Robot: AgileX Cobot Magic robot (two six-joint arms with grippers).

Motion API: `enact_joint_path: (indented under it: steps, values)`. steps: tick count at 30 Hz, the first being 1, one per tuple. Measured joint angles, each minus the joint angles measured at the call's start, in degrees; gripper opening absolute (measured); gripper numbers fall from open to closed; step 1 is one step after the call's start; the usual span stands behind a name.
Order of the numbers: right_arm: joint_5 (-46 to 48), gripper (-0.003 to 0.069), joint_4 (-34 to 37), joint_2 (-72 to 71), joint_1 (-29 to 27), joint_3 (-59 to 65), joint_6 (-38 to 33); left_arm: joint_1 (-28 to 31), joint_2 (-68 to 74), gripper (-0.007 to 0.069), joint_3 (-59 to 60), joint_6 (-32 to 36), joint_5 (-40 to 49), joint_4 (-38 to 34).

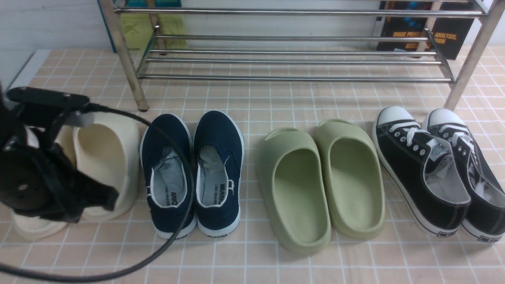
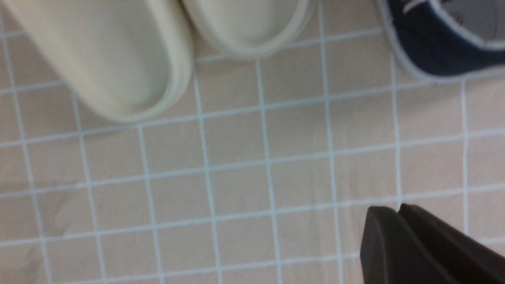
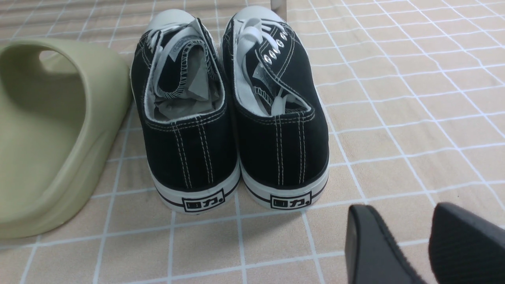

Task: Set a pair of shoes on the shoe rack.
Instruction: Use the left arm to grab the shoe closest to it

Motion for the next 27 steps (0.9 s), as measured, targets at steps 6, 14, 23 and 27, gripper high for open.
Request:
enact_joint_path:
  steps: [6, 14, 23, 27]
  values:
    - [0.0, 0.0240, 0.0, 0.0, 0.0, 0.0, 0.0, -0.4, 6.0, 0.0222, -1.2, -7.3, -9.5, -2.3]
    - [0.0, 0.0240, 0.0, 0.0, 0.0, 0.0, 0.0, -0.4, 15.8, 0.0488, -1.3, -15.3, -18.5, -3.5]
    - [0.0, 0.0240, 0.0, 0.0, 0.0, 0.0, 0.0, -0.4, 26.1, 0.0424, -1.3, -15.7, -22.0, -1.5]
    - [0.0, 0.0240, 0.0, 0.0, 0.0, 0.0, 0.0, -0.7, 27.3, 0.0217, -1.6, -15.8, -22.7, -1.5]
